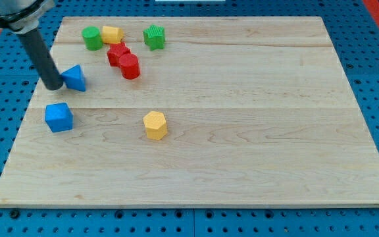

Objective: Push the blue cube diagonally below the blue triangle

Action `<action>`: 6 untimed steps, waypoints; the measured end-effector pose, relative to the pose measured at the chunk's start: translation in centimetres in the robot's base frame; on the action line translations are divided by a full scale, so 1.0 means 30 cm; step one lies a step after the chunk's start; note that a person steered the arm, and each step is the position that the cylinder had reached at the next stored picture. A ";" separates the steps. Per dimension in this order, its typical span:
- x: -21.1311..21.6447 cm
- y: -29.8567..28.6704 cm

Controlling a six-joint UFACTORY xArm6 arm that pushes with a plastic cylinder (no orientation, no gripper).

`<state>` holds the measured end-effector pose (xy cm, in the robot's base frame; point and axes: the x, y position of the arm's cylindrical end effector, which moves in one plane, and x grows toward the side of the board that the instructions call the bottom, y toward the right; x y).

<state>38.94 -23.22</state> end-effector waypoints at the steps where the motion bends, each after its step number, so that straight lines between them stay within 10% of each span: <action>1: -0.022 0.105; 3: 0.235 -0.227; 6: 0.248 0.085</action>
